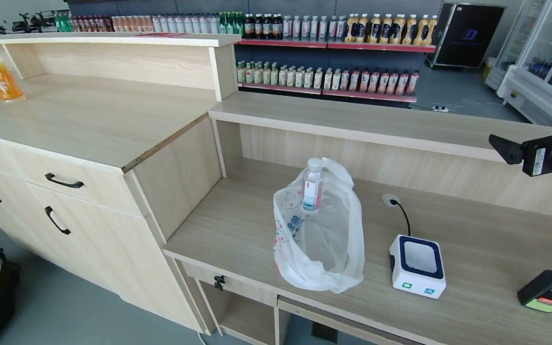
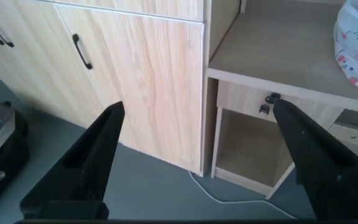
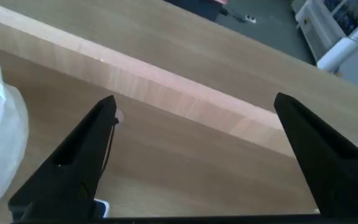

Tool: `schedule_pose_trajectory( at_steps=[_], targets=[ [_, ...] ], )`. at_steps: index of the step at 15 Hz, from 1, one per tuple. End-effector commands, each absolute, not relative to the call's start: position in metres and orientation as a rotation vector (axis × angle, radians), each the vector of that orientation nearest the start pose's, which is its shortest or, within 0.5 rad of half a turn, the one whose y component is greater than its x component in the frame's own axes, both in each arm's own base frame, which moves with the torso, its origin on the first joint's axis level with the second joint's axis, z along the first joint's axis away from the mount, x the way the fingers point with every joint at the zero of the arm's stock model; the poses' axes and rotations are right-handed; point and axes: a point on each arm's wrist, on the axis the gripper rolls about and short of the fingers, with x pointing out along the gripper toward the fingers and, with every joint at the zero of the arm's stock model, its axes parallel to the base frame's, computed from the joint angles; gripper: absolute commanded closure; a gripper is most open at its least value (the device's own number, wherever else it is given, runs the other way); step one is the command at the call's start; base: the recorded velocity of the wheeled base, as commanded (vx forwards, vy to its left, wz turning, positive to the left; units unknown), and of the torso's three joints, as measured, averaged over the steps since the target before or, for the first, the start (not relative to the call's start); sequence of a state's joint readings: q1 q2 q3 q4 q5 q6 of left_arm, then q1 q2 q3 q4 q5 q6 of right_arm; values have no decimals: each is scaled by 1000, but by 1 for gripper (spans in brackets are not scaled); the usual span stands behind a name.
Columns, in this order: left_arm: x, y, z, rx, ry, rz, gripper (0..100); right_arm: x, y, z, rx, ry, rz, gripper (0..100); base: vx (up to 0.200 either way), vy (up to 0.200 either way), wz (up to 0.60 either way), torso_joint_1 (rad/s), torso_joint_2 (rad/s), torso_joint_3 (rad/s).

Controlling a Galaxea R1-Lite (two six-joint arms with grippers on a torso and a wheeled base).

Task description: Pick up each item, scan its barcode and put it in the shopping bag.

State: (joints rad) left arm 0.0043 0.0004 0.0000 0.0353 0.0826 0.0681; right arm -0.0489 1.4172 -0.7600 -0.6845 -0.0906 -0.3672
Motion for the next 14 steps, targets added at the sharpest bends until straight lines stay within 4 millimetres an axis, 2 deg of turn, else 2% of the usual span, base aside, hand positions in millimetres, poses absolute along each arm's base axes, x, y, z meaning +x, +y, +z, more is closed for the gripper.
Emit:
schedule_pose_trajectory(
  at_steps=[1, 6, 7, 10, 14],
  targets=[
    [-23, 2, 72, 70, 38, 86, 0, 239, -15, 246, -333, 55, -180, 0, 0, 0, -600, 12, 2, 2],
    [-23, 2, 72, 69, 38, 86, 0, 234, -22, 209, -191, 352, -295, 0, 0, 0, -600, 2, 3, 2],
    [-23, 2, 72, 70, 38, 86, 0, 232, -22, 202, -186, 392, -288, 0, 0, 0, 0, 0, 0, 0],
    [-23, 2, 72, 70, 38, 86, 0, 229, -23, 198, -114, 402, -222, 0, 0, 0, 0, 0, 0, 0],
    [-23, 2, 72, 70, 38, 86, 0, 224, -28, 181, -119, 471, -232, 0, 0, 0, 0, 0, 0, 0]
  ],
)
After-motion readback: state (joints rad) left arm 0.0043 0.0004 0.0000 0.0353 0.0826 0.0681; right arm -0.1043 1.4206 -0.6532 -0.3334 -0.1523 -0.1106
